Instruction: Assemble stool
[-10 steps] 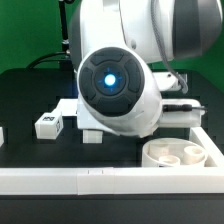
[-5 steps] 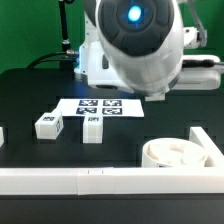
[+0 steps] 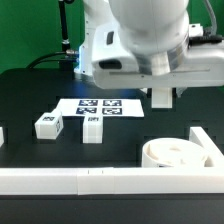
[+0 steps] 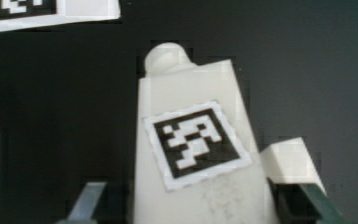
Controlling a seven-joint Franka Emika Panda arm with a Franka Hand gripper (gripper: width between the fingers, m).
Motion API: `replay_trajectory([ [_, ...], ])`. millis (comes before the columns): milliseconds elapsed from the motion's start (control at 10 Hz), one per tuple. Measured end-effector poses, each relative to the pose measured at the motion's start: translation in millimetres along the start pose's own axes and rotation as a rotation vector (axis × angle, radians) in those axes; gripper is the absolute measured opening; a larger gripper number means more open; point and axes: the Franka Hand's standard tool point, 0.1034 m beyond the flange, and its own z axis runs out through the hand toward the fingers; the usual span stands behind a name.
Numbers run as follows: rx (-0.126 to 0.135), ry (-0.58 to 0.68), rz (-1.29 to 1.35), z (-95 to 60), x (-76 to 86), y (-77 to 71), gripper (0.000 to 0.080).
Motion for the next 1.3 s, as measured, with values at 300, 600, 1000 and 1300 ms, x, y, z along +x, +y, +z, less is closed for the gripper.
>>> replay_trajectory([
  [300,0.024,0.275,-0.019,-32.3,0.6,-16.1,0.0327],
  [600,0.046,0.560,-0.032,-34.3,5.6,-21.8,0.0327],
  [1000,0.091,0.946,-0.081,-36.7,8.7,-48.3,0.0327],
  [1300,0.080,0.933,-0.092,-29.0,7.8,-47.0,0.0327],
])
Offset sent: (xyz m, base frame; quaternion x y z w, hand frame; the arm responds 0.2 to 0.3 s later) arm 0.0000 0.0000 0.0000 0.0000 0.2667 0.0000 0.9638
